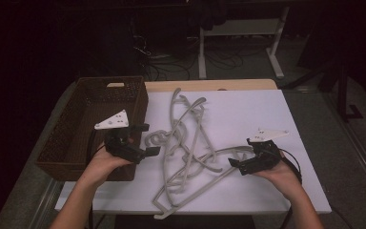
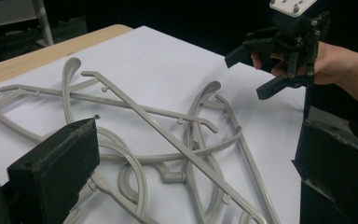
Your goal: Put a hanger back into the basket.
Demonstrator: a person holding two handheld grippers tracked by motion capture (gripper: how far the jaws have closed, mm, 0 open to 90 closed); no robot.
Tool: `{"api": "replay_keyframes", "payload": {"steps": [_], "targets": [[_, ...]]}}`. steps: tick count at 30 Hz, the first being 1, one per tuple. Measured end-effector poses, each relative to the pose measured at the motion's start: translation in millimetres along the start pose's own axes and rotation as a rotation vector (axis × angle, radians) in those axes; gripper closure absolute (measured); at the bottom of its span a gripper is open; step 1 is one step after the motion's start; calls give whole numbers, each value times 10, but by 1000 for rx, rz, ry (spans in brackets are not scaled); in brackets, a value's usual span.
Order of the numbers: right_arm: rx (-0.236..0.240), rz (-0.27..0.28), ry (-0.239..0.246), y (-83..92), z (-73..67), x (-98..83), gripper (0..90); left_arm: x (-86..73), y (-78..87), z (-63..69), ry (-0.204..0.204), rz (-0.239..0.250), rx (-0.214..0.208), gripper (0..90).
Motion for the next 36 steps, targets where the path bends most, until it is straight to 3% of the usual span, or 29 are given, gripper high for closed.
{"api": "replay_keyframes", "payload": {"steps": [9,19,25,36], "targets": [[-5,10,-6,22,32,-129,0,95,-216,84,-2,4,-10,0],[0,8,-20,11,29,-242,0,18,-440,121,21,-28,-1,0],[-3,5,-20,-1,50,-274,0,-112,-629,117,45,-57,14,0],[-9,0,-19,-11,82,-293,0,-358,-833,66,71,-114,46,0]]}}
Point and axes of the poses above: each handheld gripper's, and its own axes: y roughly backward along the jaws, x roughly out of its top, z roughly to its right, the point moved 5 cm from there along -y, roughly forward along the jaws, and after that the axes turned 3 degrees about -x, right-handed, at the moved point
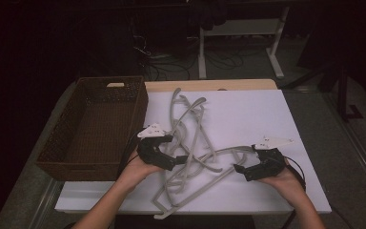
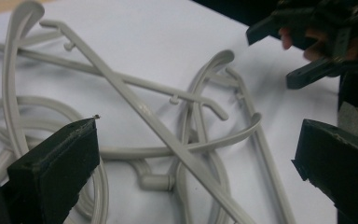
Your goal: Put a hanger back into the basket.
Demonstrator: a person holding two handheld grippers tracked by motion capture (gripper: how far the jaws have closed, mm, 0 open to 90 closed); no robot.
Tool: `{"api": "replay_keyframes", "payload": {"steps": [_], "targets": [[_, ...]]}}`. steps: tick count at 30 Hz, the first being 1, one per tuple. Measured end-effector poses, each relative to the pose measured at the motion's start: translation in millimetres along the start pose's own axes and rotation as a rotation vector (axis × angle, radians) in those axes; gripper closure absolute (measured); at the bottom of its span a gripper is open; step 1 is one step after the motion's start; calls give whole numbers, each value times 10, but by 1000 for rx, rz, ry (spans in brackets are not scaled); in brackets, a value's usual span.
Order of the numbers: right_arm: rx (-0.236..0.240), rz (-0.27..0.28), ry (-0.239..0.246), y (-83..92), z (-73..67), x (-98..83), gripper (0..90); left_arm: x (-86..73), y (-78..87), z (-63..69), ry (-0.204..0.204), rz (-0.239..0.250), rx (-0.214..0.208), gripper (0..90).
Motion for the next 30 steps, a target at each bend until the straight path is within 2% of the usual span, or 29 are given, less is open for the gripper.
{"api": "replay_keyframes", "payload": {"steps": [7,10,11,19,30], "targets": [[1,-1,1,2,8,-5,0,-141,-100,-78,20,-40,53,0],[1,-3,2,0,8,-7,0,-157,-107,-88,21,-44,59,0],[2,-4,3,-2,7,-8,0,-196,-120,-112,27,-54,77,0],[2,-7,6,0,4,-11,0,-351,-151,-169,57,-94,125,0],[3,-13,11,-7,-2,-15,0,-472,-111,-216,86,-113,181,0]]}}
Point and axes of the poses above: each handheld gripper's, and its own axes: y roughly backward along the jaws, x roughly out of its top, z roughly to its right, the point moved 5 cm from there along -y, roughly forward along the jaws, and after that the axes turned 3 degrees about -x, right-handed, at the moved point
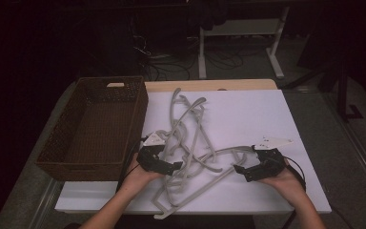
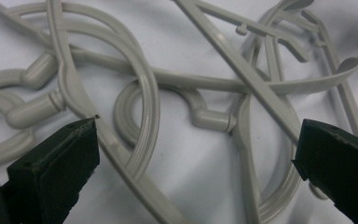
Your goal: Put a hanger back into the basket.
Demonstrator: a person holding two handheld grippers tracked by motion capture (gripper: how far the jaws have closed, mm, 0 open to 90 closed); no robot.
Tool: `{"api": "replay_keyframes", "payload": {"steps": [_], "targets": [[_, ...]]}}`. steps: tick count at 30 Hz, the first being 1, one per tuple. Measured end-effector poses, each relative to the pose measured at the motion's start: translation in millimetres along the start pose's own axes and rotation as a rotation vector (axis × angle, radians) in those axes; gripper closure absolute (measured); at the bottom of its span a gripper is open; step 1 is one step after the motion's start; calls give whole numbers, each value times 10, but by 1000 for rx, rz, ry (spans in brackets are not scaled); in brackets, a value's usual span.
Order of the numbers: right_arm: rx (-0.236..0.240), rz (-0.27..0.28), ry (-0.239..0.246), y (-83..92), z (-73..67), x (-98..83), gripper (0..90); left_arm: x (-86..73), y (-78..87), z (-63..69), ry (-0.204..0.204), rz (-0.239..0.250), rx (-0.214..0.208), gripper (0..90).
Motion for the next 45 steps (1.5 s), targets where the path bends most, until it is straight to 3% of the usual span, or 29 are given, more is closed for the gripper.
{"api": "replay_keyframes", "payload": {"steps": [18,26,36,45], "targets": [[-1,-9,8,-16,-11,-3,0,-142,-112,-33,24,-83,53,31],[0,-8,7,-16,-10,-1,0,-129,-100,-53,27,-94,83,195],[0,-8,8,-18,-8,0,0,-85,-121,-73,33,-94,175,471],[1,-9,8,-20,-9,1,0,-68,-124,-91,49,-92,208,599]]}}
Point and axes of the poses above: each handheld gripper's, and its own axes: y roughly backward along the jaws, x roughly out of its top, z roughly to its right, the point moved 5 cm from there along -y, roughly forward along the jaws, and after that the axes turned 3 degrees about -x, right-handed, at the moved point
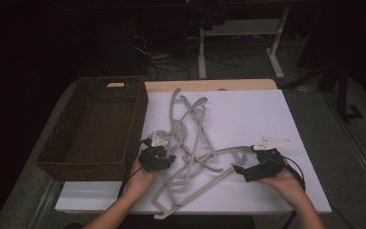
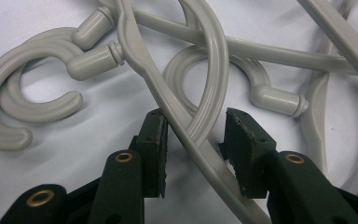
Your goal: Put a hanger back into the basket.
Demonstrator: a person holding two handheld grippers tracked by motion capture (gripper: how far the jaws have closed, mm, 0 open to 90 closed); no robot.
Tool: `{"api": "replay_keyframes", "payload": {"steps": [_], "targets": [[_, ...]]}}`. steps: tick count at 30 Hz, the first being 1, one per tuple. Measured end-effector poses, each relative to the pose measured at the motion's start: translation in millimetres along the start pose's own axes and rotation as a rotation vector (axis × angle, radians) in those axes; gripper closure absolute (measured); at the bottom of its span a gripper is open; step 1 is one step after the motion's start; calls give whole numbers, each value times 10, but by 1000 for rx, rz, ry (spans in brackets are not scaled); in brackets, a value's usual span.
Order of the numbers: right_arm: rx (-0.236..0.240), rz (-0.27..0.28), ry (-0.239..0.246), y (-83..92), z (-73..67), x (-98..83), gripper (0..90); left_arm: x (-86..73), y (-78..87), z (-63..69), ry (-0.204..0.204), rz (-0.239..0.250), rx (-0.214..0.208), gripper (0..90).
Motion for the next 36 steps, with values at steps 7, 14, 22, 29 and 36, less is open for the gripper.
{"api": "replay_keyframes", "payload": {"steps": [7,14,22,29,36], "targets": [[0,1,0,0,0,1,0,15,-3,-3,30,1,-14,641],[1,4,-1,3,3,2,0,29,17,2,57,17,-39,729],[2,2,-2,1,1,2,0,74,56,40,60,25,-67,763],[3,2,-3,-1,4,1,0,125,124,24,73,42,-100,790],[3,1,-3,0,5,1,0,182,202,32,74,70,-124,813]]}}
Point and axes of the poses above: each handheld gripper's, and its own axes: y roughly backward along the jaws, x roughly out of its top, z roughly to its right, the point moved 5 cm from there along -y, roughly forward along the jaws, and after that the axes turned 3 degrees about -x, right-handed, at the moved point
